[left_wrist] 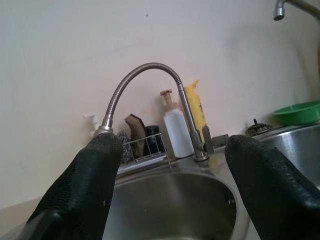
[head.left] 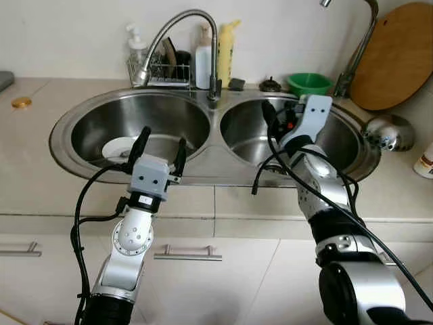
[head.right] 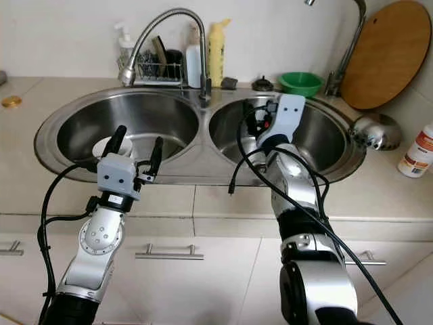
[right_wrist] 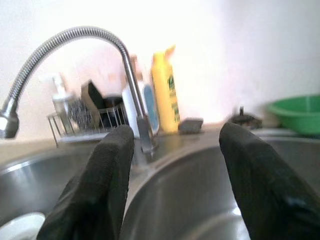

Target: Kitchen organization

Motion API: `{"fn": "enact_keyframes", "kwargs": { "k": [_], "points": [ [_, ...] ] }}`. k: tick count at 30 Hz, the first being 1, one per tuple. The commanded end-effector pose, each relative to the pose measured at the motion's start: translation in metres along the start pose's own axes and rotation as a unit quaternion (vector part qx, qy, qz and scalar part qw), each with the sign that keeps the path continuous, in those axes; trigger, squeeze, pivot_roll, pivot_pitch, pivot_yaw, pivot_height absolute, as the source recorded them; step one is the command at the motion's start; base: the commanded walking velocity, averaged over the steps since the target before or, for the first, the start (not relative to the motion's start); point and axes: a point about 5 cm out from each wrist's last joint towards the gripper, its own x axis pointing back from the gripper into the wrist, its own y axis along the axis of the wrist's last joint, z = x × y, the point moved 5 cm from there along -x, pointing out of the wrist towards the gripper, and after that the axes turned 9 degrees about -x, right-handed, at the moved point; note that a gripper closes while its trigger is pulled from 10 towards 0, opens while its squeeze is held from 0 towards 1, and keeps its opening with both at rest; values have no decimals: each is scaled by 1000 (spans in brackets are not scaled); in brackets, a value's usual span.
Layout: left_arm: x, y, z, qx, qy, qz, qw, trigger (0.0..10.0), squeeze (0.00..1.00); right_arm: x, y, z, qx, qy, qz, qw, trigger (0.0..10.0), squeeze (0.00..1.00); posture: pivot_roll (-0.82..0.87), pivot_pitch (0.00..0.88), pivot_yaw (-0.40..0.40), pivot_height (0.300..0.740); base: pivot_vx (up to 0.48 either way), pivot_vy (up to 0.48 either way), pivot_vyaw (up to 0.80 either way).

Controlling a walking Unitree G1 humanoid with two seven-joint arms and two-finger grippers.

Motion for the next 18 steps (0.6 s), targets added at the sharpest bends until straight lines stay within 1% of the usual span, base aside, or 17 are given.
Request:
{"fn": "enact_keyframes", "kwargs": {
  "k": [1,3,5,6,7,8,11,16,18],
  "points": [
    [2,-1,-4,3,-9,4,1000,10000,0,4,9,-1,4,-6,-24,1000,10000,0,87,0,-39,740,0,0,0],
    [4,-2,-6,6,-14,6,1000,10000,0,15,10,-3,18,-8,-35,999,10000,0,76,0,-34,740,0,0,0],
    [6,-3,-8,13,-17,9,1000,10000,0,30,12,-5,50,-6,-47,998,10000,0,71,0,-32,740,0,0,0],
    [7,-2,-8,16,-19,7,1000,10000,0,40,9,-8,61,-7,-46,997,10000,0,71,0,-32,740,0,0,0],
    [7,-2,-8,16,-19,7,1000,10000,0,40,9,-8,61,-7,-46,997,10000,0,71,0,-32,740,0,0,0],
    [5,0,-8,19,-18,2,1000,10000,0,50,8,-9,63,-7,-46,997,10000,0,63,0,-30,740,0,0,0],
    [2,3,-7,20,-17,-5,1000,10000,0,55,7,-9,71,-10,-48,996,10000,0,53,0,-24,740,0,0,0],
    [0,4,-8,24,-19,-8,1000,10000,0,58,7,-9,74,-19,-52,996,10000,0,53,0,-24,740,0,0,0],
    [-1,5,-8,25,-20,-11,999,10000,0,58,11,-8,74,-24,-60,995,10000,0,49,0,-20,740,-249,0,0]
  ]
}}
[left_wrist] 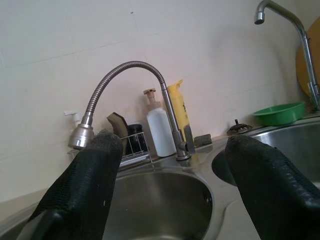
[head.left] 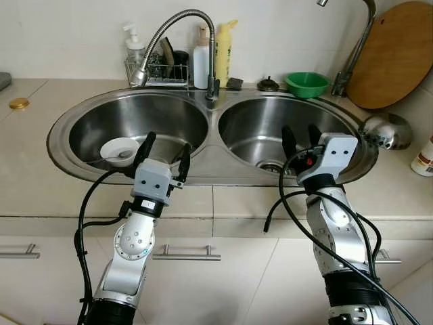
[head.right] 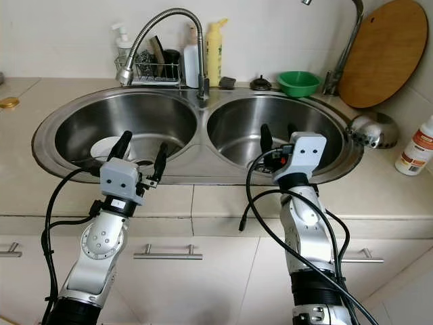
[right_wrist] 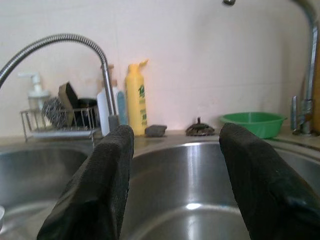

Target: Kitchen organization

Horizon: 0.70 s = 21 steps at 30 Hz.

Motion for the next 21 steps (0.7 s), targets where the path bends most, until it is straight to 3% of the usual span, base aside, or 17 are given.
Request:
{"fn": "enact_keyframes", "kwargs": {
  "k": [1,21],
  "points": [
    [-4,5,-2,7,-5,-9,1000,10000,0,1,7,0,3,-4,-13,1000,10000,0,49,0,-20,740,-247,0,0],
    [-3,4,-1,5,-7,-8,1000,10000,0,8,2,2,14,-13,-7,1000,10000,0,58,0,-20,740,-285,0,0]
  ]
}}
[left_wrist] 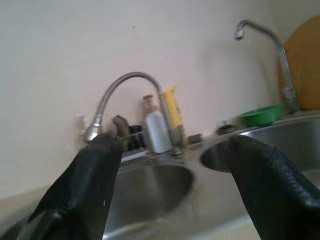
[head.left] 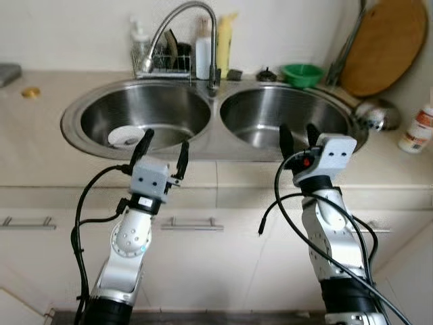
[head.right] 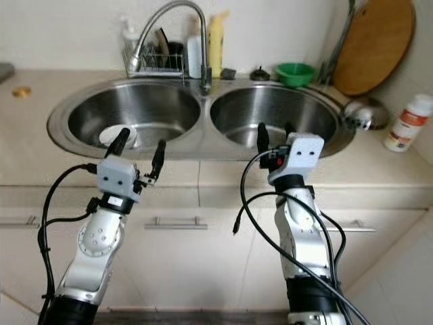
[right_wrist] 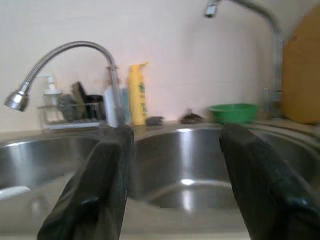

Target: Kitchen organization

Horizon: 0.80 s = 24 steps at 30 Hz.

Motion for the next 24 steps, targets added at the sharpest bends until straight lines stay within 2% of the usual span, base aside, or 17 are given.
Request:
{"fn": "enact_keyframes", "kwargs": {
  "k": [1,8,16,18,20,24],
  "points": [
    [-2,3,2,-4,-1,-4,1000,10000,0,1,4,0,12,0,-9,1000,10000,0,58,0,-20,740,-292,0,0],
    [-2,3,1,-3,-3,-3,1000,10000,0,5,1,-2,19,-3,-3,1000,10000,0,55,0,-21,740,-287,0,0],
    [-2,4,1,6,0,-6,1000,10000,0,7,-3,-4,20,-4,6,1000,10000,0,54,0,-21,740,0,0,0],
    [-2,3,1,7,0,-4,1000,10000,0,8,-5,-4,17,-4,12,1000,10000,0,53,0,-20,740,0,375,0],
    [-1,2,0,12,-1,-3,1000,10000,0,10,-9,-4,1,-7,19,1000,10000,0,52,0,-19,740,0,480,-800],
    [0,2,-1,15,-4,-1,1000,10000,0,13,-11,-3,5,-5,22,1000,10000,0,52,0,-19,740,0,480,-800]
  ]
}}
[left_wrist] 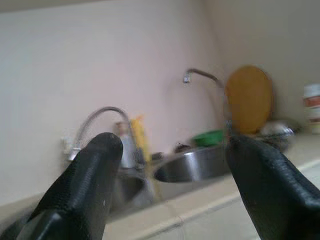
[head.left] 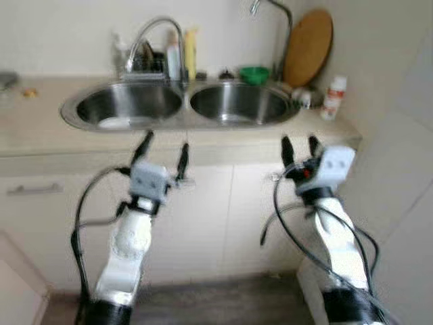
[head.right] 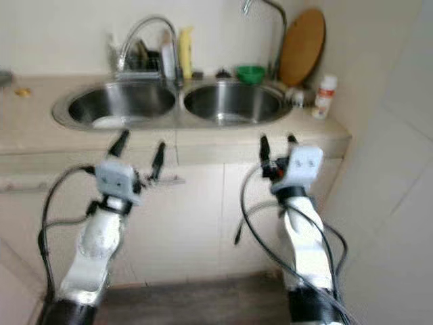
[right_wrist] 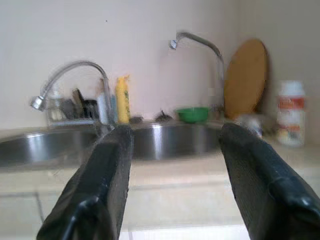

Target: Kitchen organization

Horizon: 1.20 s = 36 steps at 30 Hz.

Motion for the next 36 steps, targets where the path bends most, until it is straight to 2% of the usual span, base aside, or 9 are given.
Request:
{"fn": "enact_keyframes", "kwargs": {
  "k": [1,13,21,36],
  "points": [
    [-4,4,0,-1,-5,-7,1000,10000,0,-1,3,0,-2,0,-4,1000,10000,0,51,0,-19,740,0,480,-800],
    [-4,8,-4,2,-13,-15,1000,10000,0,8,-4,4,16,16,2,1000,10000,0,45,0,-16,740,0,480,-800],
    [-4,8,-6,6,-15,-18,1000,10000,0,14,-9,-5,29,0,11,1000,10000,0,38,0,-13,740,0,479,-800],
    [-3,6,-15,-11,-33,-22,999,10000,0,21,-17,-26,63,-57,21,996,10000,0,26,0,-9,740,0,-20,-800]
  ]
}}
